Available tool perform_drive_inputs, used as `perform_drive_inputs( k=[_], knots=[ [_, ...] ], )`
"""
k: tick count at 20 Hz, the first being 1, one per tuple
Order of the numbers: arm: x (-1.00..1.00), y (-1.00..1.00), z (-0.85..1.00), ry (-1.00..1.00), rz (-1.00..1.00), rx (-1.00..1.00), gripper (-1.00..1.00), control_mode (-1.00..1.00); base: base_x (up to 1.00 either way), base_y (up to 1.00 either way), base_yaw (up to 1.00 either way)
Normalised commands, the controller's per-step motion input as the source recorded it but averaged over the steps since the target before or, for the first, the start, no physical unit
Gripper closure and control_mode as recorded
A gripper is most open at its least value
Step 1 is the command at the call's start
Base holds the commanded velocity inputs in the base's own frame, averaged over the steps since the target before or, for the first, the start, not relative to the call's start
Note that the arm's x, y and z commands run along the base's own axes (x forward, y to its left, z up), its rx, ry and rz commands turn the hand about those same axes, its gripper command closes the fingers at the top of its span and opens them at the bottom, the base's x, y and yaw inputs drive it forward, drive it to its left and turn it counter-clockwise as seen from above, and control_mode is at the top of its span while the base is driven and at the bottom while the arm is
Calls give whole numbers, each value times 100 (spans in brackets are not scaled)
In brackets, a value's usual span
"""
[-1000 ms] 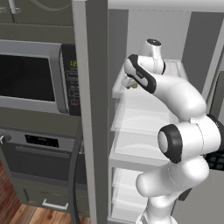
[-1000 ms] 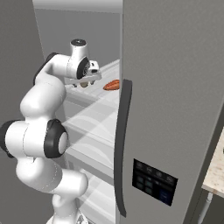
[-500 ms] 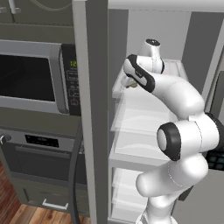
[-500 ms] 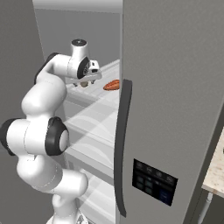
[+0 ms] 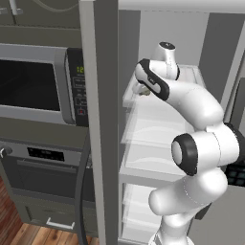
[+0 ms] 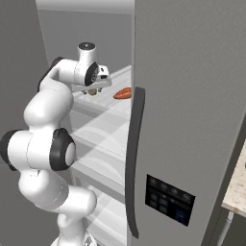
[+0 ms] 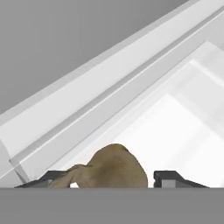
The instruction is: Retrieve the bottle and the shaker from the cabinet and place them next to the mixing bowl on the counter. Then add garlic from the fridge to the mixing bowl.
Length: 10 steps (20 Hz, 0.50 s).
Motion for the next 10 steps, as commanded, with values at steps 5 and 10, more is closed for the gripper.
perform_drive_inputs(
  k=[5, 10],
  knots=[
    [0, 0, 0, 0, 0, 0, 100, -100, 0, 0, 0],
    [-33, -2, 2, -2, 0, 0, 100, -100, 0, 0, 0]
  ],
)
